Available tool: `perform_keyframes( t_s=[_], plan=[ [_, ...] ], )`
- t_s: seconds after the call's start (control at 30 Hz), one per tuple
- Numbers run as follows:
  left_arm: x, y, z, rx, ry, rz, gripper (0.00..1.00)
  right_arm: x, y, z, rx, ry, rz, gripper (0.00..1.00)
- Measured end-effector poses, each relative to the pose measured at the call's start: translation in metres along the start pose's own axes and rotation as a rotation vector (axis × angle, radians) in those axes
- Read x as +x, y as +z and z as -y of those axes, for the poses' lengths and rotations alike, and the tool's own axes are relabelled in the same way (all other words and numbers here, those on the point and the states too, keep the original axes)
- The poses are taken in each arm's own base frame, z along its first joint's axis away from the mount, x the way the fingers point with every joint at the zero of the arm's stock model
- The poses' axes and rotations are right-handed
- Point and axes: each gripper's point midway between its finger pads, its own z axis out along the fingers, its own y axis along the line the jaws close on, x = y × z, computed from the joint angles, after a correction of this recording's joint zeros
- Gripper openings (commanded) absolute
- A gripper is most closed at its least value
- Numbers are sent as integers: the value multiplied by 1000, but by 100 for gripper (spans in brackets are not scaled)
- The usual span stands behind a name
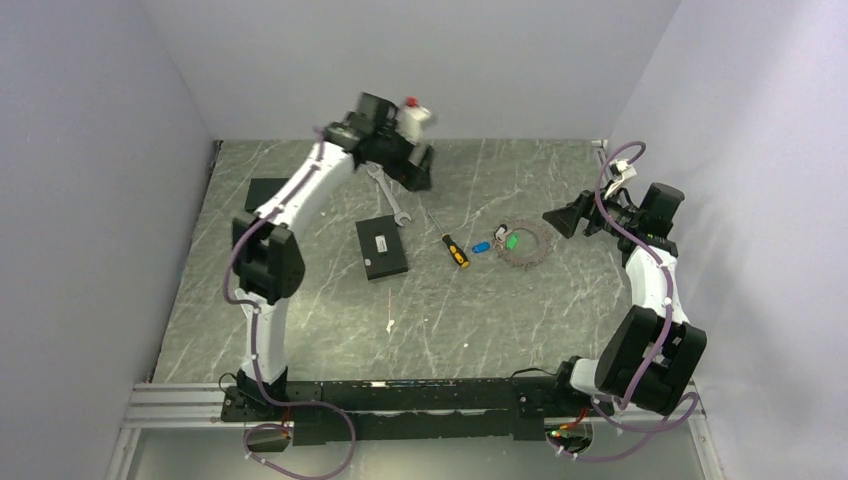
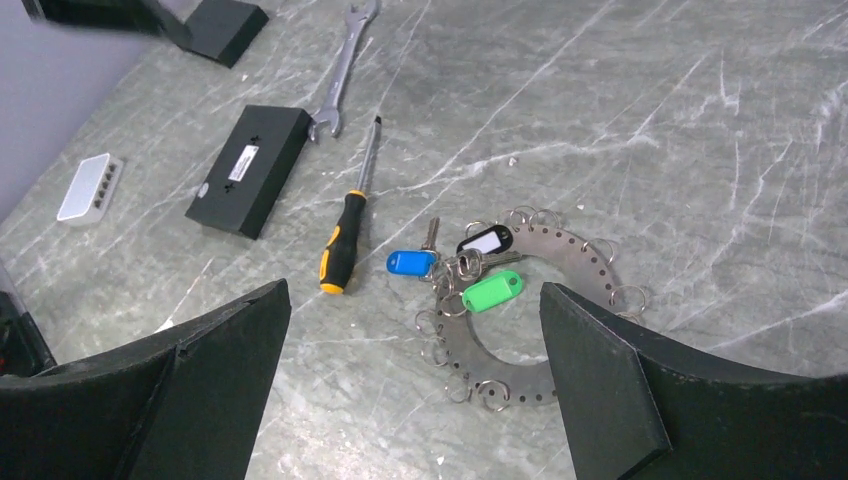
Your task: Remove the keys from the keyring
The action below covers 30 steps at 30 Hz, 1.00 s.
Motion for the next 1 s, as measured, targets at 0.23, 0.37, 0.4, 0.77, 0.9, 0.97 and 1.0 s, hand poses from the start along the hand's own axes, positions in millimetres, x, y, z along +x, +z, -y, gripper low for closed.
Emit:
perform_keyframes(
  t_s=[0.23,0.37,0.4,0.77,0.9,0.97,1.0],
  plan=[
    [13,-110,-118,-195,-210,108,99,10,21,0,-23,-37,-74,100],
    [58,-165,-154,-282,-340,113,99,29,39,5,-26,-56,-140,100],
    [70,-173,-157,-296,-369,105,99,35,43,7,-28,-54,-157,100],
    [223,-174,-135,-338,-618,-73,99,95,58,43,65,59,-291,100],
    [235,-171,-130,-354,-618,-92,99,98,58,46,83,60,-294,100],
    [231,-173,-134,-371,-601,-78,99,99,59,46,78,62,-295,100],
    [229,-174,-135,-377,-593,-70,99,100,59,45,73,62,-296,100]
  ],
)
